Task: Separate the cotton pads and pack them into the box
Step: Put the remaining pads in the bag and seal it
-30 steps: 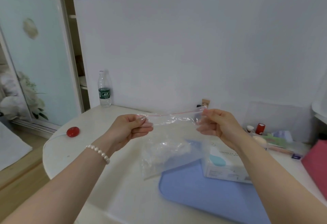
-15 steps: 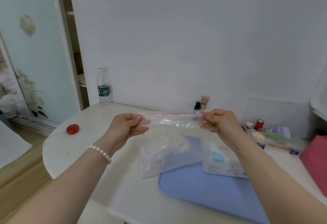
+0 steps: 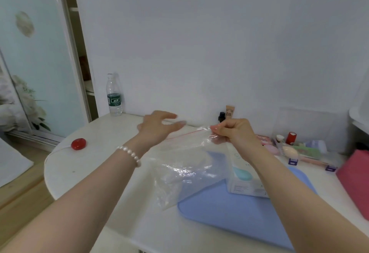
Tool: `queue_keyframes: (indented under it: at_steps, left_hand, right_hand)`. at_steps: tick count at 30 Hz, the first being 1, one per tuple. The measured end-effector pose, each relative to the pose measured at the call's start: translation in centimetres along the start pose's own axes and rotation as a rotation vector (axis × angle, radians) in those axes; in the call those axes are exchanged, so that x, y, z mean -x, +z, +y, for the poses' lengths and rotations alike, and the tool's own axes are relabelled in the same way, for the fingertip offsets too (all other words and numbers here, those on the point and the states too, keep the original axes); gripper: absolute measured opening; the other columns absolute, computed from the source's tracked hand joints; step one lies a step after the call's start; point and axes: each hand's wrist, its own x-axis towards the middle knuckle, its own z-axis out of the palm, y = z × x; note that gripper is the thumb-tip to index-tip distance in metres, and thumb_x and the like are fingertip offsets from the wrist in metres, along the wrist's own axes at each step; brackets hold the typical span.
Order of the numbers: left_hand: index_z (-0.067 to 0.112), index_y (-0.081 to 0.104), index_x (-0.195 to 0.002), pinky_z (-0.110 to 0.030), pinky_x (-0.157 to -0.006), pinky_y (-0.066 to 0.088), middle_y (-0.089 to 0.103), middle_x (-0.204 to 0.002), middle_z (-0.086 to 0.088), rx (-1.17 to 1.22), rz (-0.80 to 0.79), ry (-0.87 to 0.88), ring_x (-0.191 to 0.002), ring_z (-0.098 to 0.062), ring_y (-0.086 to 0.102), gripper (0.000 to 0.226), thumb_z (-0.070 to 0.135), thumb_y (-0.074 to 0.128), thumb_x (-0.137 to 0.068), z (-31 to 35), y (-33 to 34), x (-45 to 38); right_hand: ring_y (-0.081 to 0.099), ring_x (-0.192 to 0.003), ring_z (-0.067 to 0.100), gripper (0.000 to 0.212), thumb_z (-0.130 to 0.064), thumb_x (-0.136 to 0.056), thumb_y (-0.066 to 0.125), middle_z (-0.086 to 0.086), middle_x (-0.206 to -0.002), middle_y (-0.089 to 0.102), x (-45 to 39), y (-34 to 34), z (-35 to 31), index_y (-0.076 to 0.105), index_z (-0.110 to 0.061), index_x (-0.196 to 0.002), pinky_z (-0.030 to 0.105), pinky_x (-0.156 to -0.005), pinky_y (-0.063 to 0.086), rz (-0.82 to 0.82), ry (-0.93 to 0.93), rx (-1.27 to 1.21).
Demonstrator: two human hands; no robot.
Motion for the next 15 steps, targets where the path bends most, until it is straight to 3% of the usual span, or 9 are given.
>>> queue_keyframes:
  at_steps: [3, 6, 11, 15]
  left_hand:
    - [0.033, 0.067, -0.087, -0.033, -0.101, 0.039, 0.065, -0.1, 0.012, 0.049, -0.295, 0.144, -0.104, -0.008, 0.056, 0.025, 0.048, 0.076, -0.07, 3.0, 0.9, -0.4]
    - [0.013, 0.07, -0.087, -0.027, -0.095, 0.044, 0.068, -0.089, 0.0, 0.13, -0.512, 0.199, -0.091, -0.008, 0.06, 0.009, 0.02, 0.071, -0.082, 4.5, 1.1, -0.9]
    - [0.012, 0.069, -0.079, -0.012, -0.08, 0.046, 0.067, -0.074, 0.004, 0.078, -0.51, 0.225, -0.068, 0.005, 0.061, 0.007, 0.005, 0.07, -0.081, 5.0, 1.2, -1.2]
    - [0.011, 0.067, -0.077, -0.019, -0.082, 0.046, 0.066, -0.073, 0.002, 0.023, -0.504, 0.221, -0.071, -0.003, 0.059, 0.01, 0.002, 0.067, -0.083, 4.8, 1.7, -1.1]
  right_hand:
    - [0.065, -0.051, 0.015, 0.011, 0.0, -0.083, 0.064, 0.007, -0.06, 0.068, 0.1, 0.6, -0.6, 0.067, 0.01, -0.084, 0.027, -0.061, 0.058, -0.076, 0.004, 0.058]
    - [0.066, -0.054, 0.017, 0.013, -0.001, -0.086, 0.061, 0.01, -0.064, 0.068, 0.1, 0.5, -0.9, 0.067, 0.01, -0.089, 0.028, -0.063, 0.059, -0.11, 0.0, 0.098]
    - [0.067, -0.06, 0.021, 0.019, -0.01, -0.087, 0.06, 0.012, -0.068, 0.07, 0.1, -0.3, -0.7, 0.067, 0.006, -0.083, 0.032, -0.067, 0.059, -0.156, 0.053, 0.076]
    - [0.067, -0.058, 0.019, 0.018, -0.011, -0.086, 0.063, 0.015, -0.07, 0.068, 0.1, -0.3, -0.7, 0.067, 0.006, -0.083, 0.028, -0.064, 0.058, -0.165, 0.049, 0.161]
